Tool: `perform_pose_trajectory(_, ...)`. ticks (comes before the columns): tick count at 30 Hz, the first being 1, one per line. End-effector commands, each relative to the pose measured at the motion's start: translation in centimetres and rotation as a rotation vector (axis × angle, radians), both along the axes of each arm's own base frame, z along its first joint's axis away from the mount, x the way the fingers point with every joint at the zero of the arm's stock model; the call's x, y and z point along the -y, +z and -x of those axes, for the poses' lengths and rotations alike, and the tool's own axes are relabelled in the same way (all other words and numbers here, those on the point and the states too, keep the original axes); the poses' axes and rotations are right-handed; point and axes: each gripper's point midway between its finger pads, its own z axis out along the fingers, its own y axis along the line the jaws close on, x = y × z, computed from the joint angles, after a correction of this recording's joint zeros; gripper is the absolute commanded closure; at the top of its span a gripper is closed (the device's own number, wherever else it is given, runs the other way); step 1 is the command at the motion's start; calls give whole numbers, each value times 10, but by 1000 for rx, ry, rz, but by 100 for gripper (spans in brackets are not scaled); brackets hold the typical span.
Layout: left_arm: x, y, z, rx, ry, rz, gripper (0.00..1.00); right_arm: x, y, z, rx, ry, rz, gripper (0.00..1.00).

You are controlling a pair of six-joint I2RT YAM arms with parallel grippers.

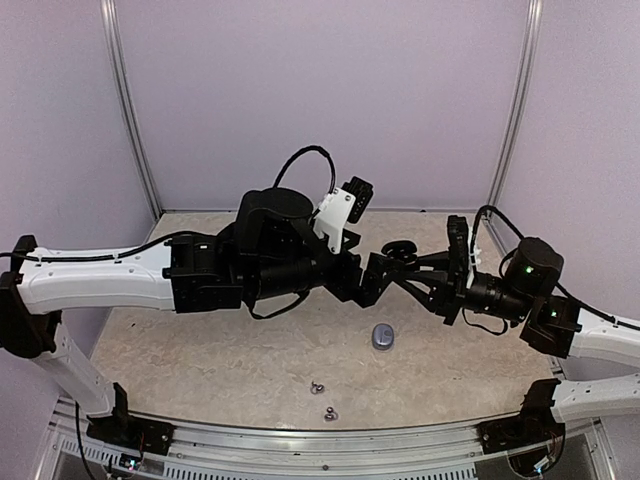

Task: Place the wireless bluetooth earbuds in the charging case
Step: Adjust the right earbud in the right side groove of the charging case.

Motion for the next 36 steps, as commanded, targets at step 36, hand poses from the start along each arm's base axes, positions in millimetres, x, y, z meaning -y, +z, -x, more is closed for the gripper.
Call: perform_pose_trajectory(36,-3,23,114,305,-631,55,8,-20,35,54,-12,362,-103,100)
